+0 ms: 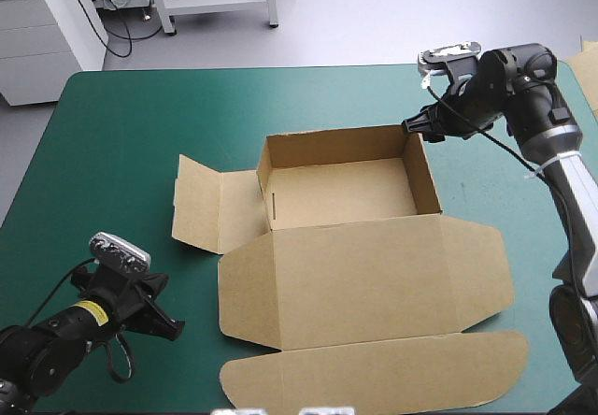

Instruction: Fold the box

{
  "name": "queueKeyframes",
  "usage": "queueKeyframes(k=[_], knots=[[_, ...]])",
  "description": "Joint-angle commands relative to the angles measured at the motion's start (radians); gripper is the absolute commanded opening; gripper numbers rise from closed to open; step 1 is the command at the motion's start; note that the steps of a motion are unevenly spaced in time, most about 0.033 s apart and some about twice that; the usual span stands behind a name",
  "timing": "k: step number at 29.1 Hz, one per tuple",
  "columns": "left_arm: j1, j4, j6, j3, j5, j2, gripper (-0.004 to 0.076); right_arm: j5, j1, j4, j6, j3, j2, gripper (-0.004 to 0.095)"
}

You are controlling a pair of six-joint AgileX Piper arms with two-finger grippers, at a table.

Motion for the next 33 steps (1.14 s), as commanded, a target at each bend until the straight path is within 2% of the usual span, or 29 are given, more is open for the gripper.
queueKeyframes(k=[1, 7, 14, 17, 21, 22, 28, 33], knots=[[0.002, -0.001, -0.011, -0.028, -0.061, -0.036, -0.0008, 0.004, 0.002, -0.008, 0.013, -0.021, -0.013, 0.052], [0.002, 0.001, -0.011, -0.028, -0.061, -0.056, -0.0008, 0.004, 0.002, -0.006, 0.013, 0.045, 0.067, 0.052], [0.002, -0.001, -0.011, -0.028, -0.052, -0.056, -0.0008, 0.004, 0.002, 0.076, 0.017, 0.063, 0.191, 0.0493], [0.002, -0.003, -0.011, -0.028, -0.056, -0.056, -0.0008, 0.004, 0.002, 0.077, 0.031, 0.068, 0.209, 0.0357], [0.002, -0.003, -0.011, -0.028, -0.053, -0.056, -0.0008, 0.004, 0.002, 0.054, 0.031, 0.072, 0.216, 0.0024], [0.002, -0.003, -0.011, -0.028, -0.053, -0.056, -0.0008, 0.004, 0.002, 0.042, 0.036, 0.072, 0.216, -0.0013], [0.002, -0.003, -0.011, -0.028, -0.055, -0.056, -0.0008, 0.004, 0.002, 0.018, 0.052, 0.054, 0.148, -0.0018], [0.002, -0.003, -0.011, -0.028, -0.057, -0.056, -0.0008, 0.004, 0.002, -0.034, 0.048, 0.028, 0.002, -0.0018]])
